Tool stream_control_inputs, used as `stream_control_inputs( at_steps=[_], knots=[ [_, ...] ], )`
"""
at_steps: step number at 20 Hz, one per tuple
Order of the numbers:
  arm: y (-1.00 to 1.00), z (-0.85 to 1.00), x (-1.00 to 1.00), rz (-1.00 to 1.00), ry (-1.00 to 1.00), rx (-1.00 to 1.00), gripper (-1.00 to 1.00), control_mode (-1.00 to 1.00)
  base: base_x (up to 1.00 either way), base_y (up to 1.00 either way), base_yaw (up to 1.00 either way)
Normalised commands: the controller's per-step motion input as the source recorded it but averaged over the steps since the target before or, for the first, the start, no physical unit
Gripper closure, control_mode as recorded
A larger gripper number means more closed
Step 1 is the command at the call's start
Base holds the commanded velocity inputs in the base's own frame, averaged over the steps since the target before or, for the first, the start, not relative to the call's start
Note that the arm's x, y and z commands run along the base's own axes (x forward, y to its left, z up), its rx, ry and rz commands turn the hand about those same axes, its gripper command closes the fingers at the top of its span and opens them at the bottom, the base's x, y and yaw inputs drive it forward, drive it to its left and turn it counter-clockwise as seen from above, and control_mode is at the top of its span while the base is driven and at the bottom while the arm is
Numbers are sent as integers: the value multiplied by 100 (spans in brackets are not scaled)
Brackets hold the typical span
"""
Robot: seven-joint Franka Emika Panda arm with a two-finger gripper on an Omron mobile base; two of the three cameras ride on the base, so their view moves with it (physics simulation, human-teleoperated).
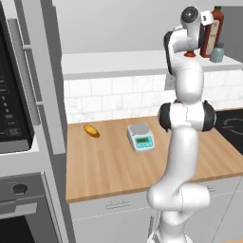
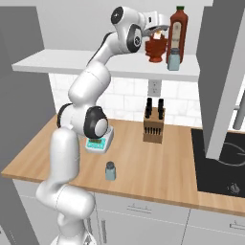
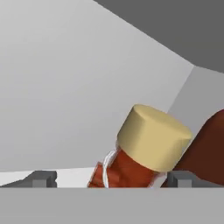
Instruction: Put the shaker and condiment bottle from the counter next to their counterparts in the cabinet.
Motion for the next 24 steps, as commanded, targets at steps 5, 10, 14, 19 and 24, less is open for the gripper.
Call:
stream_control_inputs(
  at_steps=[5,10,14,19,24],
  knots=[
    [0,-12,-35,0,6,-7,-100,-100,0,0,0],
    [1,-12,-37,0,4,-7,-100,-100,0,0,0],
    [11,-16,-39,0,2,-4,-100,-100,0,0,0],
    [19,-11,-32,0,0,0,-100,-100,0,0,0],
    [17,-7,-34,0,0,-4,-100,-100,0,0,0]
  ],
)
